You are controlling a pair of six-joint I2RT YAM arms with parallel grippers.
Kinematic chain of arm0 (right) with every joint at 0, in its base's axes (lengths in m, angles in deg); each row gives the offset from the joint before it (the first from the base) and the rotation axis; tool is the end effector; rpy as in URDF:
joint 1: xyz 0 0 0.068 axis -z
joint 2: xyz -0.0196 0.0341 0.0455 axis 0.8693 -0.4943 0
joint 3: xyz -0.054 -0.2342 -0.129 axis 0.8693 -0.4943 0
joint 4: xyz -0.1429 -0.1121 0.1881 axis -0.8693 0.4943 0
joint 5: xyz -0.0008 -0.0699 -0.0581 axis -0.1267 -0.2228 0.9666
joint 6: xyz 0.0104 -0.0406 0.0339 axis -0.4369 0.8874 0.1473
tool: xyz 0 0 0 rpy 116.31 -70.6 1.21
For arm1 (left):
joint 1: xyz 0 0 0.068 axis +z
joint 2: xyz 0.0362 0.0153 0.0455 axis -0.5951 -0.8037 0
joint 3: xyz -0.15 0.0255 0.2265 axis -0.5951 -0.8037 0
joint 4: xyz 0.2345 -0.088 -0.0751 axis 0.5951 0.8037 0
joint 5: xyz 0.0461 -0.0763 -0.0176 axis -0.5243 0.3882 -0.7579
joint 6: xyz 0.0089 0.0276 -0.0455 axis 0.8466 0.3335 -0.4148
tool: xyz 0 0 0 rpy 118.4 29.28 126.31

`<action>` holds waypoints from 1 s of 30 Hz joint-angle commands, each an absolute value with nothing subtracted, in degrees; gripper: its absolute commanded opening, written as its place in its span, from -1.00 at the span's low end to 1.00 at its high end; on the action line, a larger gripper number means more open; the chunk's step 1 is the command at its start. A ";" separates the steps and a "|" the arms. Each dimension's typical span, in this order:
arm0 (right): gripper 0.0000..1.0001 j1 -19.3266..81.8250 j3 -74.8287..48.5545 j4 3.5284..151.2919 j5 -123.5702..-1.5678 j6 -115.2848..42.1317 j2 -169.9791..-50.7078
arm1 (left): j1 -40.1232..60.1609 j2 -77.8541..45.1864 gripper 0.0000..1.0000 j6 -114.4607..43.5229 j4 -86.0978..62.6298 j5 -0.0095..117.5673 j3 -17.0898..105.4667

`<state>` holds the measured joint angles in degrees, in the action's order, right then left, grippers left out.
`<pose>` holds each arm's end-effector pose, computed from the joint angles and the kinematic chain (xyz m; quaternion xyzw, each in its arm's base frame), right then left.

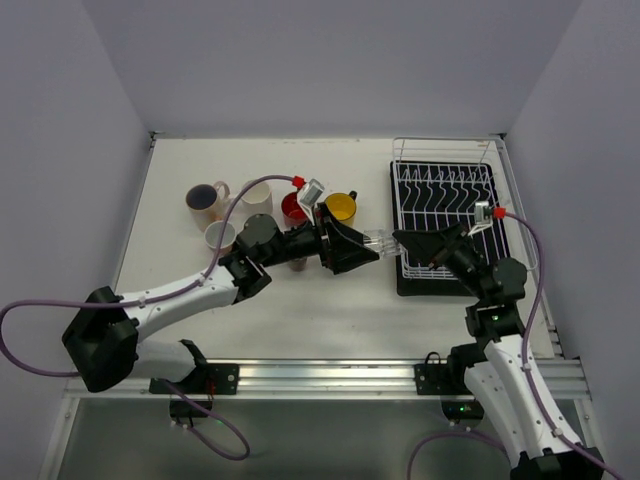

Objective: Unload the cups from the dish rack

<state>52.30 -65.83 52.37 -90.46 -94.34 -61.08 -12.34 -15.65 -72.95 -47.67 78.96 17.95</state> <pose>0.1418 0.0411 0.3017 0.0585 0.6224 0.5980 0.5017 0.1833 -0.2356 0.3197 0.1861 0.6282 -0.6615 0.3648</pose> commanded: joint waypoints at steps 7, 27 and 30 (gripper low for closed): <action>-0.67 44.30 -67.06 44.22 -89.30 -96.64 -65.29 | -12.70 -18.62 0.00 -77.85 -59.55 82.77 19.30; 0.98 41.22 -58.10 78.38 -76.55 -74.42 -59.59 | -12.88 4.67 -1.00 -47.97 26.70 50.98 24.93; 0.98 41.22 -55.73 84.18 -74.09 -71.17 -58.71 | -13.05 2.48 -1.00 -47.88 30.26 50.09 23.53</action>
